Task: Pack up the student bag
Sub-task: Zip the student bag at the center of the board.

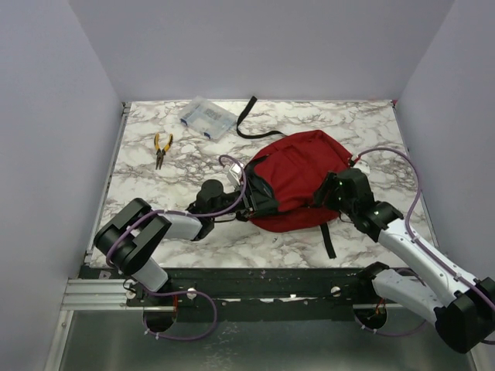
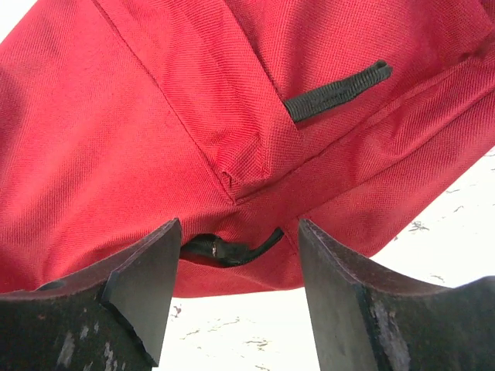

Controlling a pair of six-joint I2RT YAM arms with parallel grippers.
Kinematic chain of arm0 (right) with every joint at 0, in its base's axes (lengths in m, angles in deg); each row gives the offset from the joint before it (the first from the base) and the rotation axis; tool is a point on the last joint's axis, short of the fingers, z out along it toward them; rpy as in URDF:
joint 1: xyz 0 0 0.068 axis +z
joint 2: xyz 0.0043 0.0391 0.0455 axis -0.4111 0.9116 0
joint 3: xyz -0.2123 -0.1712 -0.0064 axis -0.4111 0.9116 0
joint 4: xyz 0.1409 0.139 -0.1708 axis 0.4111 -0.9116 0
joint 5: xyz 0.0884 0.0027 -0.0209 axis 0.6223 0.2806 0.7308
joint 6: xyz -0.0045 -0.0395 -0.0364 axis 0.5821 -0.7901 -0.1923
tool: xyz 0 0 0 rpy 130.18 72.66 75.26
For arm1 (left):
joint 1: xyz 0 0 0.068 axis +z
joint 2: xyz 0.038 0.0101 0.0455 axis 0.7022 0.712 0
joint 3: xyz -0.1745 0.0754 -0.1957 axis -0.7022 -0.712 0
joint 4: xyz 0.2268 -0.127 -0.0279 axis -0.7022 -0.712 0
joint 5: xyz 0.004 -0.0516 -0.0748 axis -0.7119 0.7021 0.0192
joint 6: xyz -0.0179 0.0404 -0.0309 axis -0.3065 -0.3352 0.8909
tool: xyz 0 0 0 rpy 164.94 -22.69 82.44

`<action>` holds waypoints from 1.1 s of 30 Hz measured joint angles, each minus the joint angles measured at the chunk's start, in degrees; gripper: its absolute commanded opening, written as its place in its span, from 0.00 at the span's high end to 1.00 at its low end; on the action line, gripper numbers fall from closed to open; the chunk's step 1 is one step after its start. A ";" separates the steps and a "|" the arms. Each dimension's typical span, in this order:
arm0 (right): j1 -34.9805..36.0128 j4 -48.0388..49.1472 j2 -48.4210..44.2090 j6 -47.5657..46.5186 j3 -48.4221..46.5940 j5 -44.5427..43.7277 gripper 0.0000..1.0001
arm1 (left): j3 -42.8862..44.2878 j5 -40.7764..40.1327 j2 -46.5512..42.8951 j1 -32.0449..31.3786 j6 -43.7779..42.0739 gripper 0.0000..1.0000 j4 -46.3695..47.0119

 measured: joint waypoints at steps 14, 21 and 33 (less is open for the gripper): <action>0.04 1.88 -1.31 -0.74 3.93 3.85 0.58 | 3.50 0.44 -0.24 -0.33 0.92 0.99 -2.71; 0.07 4.66 -0.66 -1.33 4.26 7.93 0.62 | 1.88 0.20 -7.48 -2.34 2.56 1.00 -3.82; 0.04 5.35 -1.31 -1.05 5.77 18.12 0.61 | 1.62 0.37 -8.22 -3.10 4.37 0.80 -3.91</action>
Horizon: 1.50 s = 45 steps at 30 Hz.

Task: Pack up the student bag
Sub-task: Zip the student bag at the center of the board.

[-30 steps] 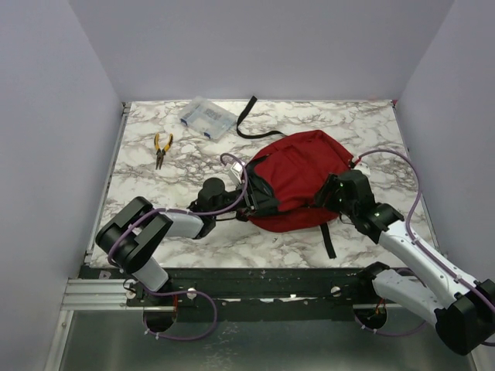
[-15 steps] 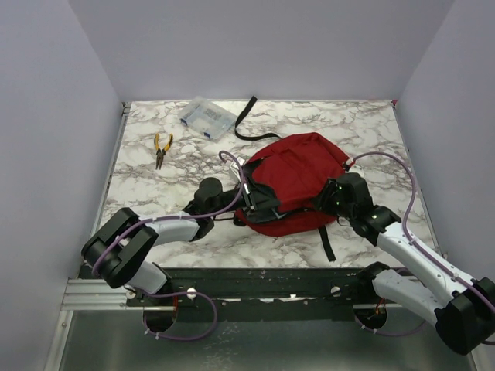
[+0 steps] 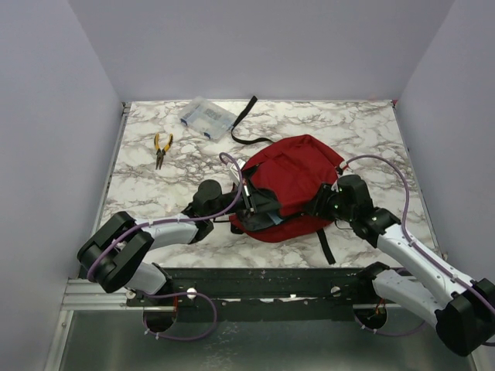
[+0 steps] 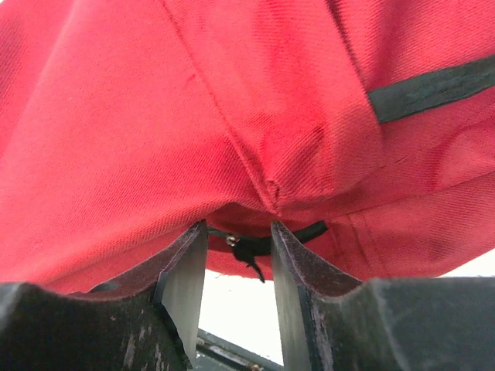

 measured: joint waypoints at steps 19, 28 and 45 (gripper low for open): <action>0.00 -8.26 -5.79 0.92 -3.78 5.20 0.99 | -12.11 -1.64 -2.62 1.31 -3.80 0.43 0.13; 0.00 -14.93 -9.11 0.76 -8.98 5.64 0.99 | -13.75 -2.14 -6.08 1.31 -8.09 0.40 -0.33; -0.26 -4.31 -1.11 -2.69 -3.39 29.35 0.80 | -20.98 -4.85 -28.02 -7.98 -23.12 0.37 -6.38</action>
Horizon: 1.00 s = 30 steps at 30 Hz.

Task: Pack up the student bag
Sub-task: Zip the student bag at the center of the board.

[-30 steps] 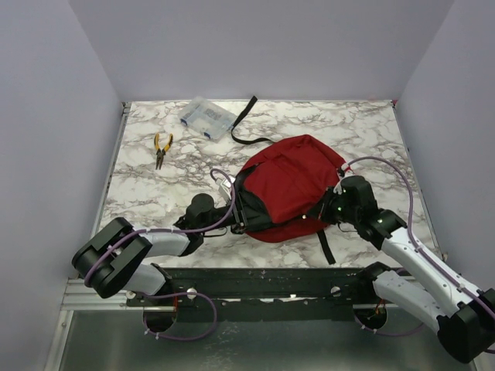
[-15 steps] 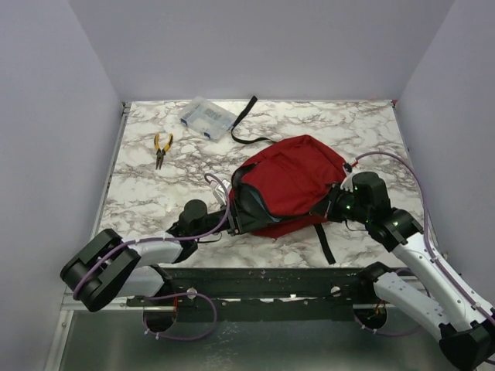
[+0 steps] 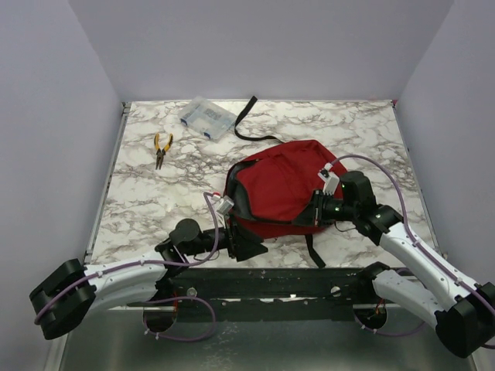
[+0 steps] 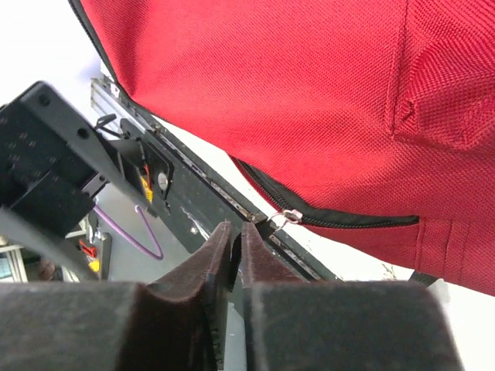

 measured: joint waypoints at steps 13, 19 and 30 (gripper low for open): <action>0.00 -4.04 -2.82 2.25 -2.03 -13.31 0.30 | 13.79 -14.91 3.39 -11.78 -14.95 0.31 -15.26; 0.00 -8.26 -7.15 7.15 -3.80 -29.90 0.25 | 22.75 -16.74 11.10 -13.31 -14.27 0.34 -24.28; 0.00 -13.49 -6.99 13.94 -4.09 -42.34 0.25 | 37.07 -21.64 23.65 -15.61 1.40 0.37 -45.20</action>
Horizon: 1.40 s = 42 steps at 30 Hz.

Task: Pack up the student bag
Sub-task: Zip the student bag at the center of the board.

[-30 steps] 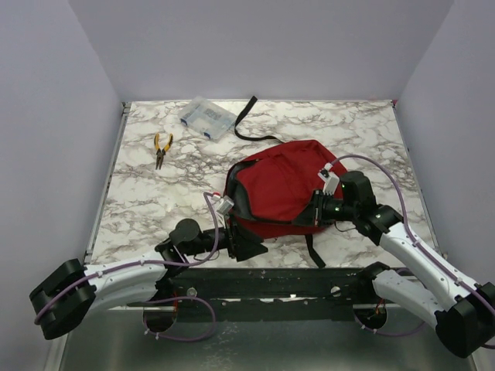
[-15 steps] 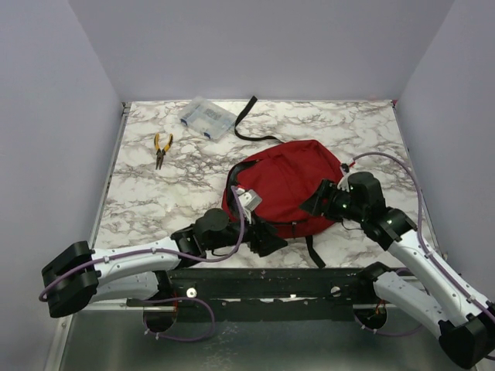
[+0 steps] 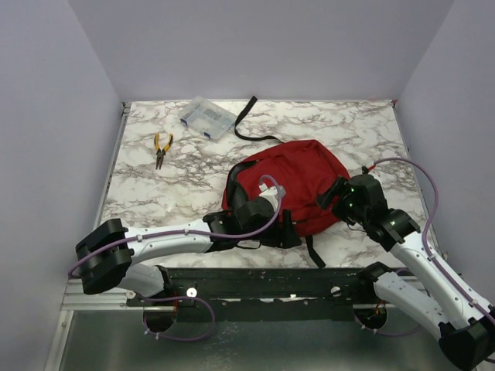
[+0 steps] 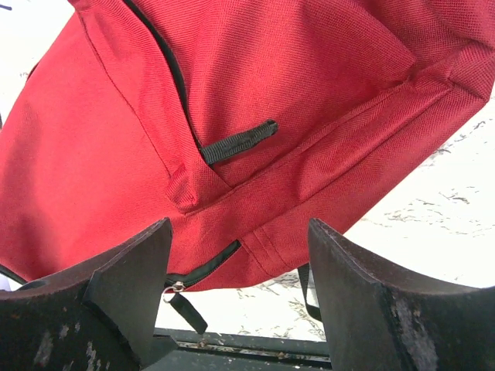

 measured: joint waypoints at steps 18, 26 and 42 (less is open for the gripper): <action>0.00 0.09 -1.20 3.76 2.21 2.40 0.26 | 9.33 -11.47 12.02 -0.70 11.69 0.56 -8.87; 0.00 0.11 -1.86 4.57 3.32 4.79 0.25 | 12.55 -13.62 14.25 -1.44 11.30 0.72 -9.84; 0.00 2.27 1.09 11.58 10.05 12.52 0.26 | 12.39 -10.67 14.45 -1.81 5.70 1.00 -7.89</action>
